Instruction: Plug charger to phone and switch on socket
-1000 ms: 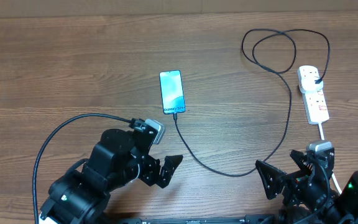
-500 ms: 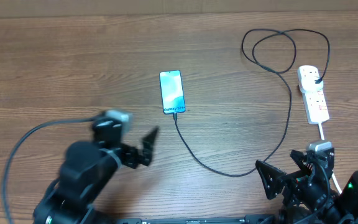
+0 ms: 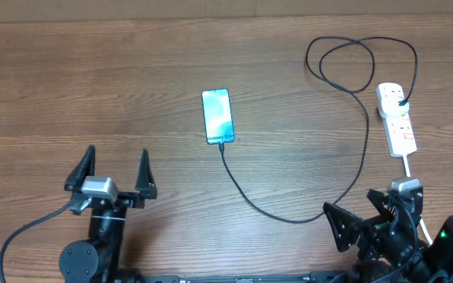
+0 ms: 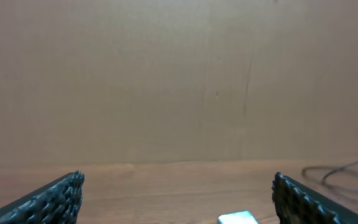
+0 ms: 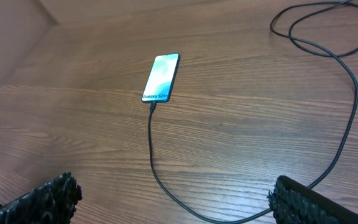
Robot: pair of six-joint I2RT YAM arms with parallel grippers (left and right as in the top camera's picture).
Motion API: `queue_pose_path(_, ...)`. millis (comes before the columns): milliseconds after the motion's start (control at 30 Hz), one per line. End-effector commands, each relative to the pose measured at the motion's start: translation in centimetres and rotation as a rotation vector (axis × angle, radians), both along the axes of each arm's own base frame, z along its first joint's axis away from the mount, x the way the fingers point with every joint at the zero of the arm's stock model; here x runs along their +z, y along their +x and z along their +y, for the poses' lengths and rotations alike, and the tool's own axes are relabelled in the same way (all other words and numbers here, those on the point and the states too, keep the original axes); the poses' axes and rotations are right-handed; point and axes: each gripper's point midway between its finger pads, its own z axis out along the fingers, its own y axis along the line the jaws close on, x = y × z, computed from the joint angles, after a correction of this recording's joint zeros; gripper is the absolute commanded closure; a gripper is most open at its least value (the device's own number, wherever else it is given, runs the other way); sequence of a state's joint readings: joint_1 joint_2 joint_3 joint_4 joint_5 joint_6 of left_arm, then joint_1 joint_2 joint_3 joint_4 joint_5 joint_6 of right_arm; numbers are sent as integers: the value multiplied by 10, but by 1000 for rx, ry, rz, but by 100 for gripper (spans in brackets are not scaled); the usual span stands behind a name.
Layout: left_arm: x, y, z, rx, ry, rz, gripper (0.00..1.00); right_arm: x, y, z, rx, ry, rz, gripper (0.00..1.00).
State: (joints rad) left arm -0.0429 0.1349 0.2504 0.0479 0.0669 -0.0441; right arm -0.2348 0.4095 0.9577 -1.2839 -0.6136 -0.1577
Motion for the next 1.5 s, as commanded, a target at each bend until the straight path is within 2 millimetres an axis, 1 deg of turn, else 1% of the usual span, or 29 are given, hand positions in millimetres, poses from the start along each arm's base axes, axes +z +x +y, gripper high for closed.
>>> queue_pose_path(0, -15, 0, 3, 29, 112, 11, 0, 0, 0, 1, 13, -2, -4, 0)
queue_pose_path(233, -58, 2, 9, 50, 112, 67, 0, 0, 0, 1, 13, -2, -4, 0)
queue_pose_path(267, -67, 5, 9, 52, 112, 79, 0, 0, 0, 1, 13, -2, -4, 0)
queue_pose_path(433, -97, 10, 8, 40, 90, 142, 0, 0, 0, 1, 13, -2, -4, 0)
queue_pose_path(567, -120, 9, 9, 36, 68, 230, 0, 0, 0, 1, 13, -2, -4, 0)
queue_pose_path(1467, -120, 9, 9, 39, 69, 229, 0, 0, 0, 1, 13, -2, -5, 0)
